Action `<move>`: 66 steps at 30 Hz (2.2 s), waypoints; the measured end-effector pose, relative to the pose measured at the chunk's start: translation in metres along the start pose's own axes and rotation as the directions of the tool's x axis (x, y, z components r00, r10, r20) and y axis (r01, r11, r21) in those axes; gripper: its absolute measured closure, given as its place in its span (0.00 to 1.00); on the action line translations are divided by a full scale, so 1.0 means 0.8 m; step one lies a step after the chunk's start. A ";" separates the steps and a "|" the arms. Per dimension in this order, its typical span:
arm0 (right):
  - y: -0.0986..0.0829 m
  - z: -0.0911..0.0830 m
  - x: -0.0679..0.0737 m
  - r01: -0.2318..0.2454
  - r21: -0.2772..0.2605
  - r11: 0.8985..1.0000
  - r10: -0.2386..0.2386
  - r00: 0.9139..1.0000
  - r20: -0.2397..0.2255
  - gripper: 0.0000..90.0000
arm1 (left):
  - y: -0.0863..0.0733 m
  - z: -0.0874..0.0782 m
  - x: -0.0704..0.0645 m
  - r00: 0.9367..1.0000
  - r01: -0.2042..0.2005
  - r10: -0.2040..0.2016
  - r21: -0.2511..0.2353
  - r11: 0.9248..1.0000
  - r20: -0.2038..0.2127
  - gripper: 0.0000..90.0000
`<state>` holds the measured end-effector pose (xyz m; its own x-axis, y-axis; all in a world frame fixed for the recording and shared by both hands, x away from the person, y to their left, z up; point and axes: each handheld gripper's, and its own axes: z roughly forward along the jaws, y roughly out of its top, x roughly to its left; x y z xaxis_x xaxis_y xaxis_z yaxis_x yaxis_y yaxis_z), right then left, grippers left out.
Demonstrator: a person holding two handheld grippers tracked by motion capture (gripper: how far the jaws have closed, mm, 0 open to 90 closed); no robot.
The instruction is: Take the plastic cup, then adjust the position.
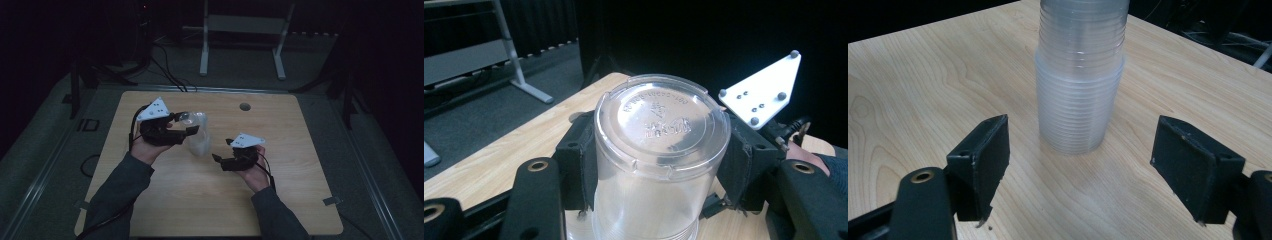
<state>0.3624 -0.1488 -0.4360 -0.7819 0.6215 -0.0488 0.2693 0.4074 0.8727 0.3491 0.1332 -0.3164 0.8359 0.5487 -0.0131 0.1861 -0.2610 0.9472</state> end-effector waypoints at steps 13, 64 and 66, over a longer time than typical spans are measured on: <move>0.000 -0.009 -0.001 -0.015 -0.019 1.000 0.014 1.000 -0.019 0.25 | -0.013 0.000 -0.006 1.000 0.003 -0.004 0.012 1.000 0.017 0.45; 0.017 -0.024 0.013 -0.031 -0.158 0.987 -0.006 0.973 -0.230 0.27 | -0.066 0.018 -0.002 0.995 0.080 -0.080 0.009 0.997 0.067 0.46; 0.017 -0.024 0.015 -0.034 -0.162 0.986 -0.006 0.971 -0.239 0.27 | -0.068 0.019 -0.002 0.994 0.082 -0.083 0.009 0.997 0.071 0.45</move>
<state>0.3463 -0.1485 -0.4152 -0.8953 0.4409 0.0640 0.2011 0.2718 0.9411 0.3455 0.1346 -0.3727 0.8524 0.5103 -0.1142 0.2588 -0.2220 0.9401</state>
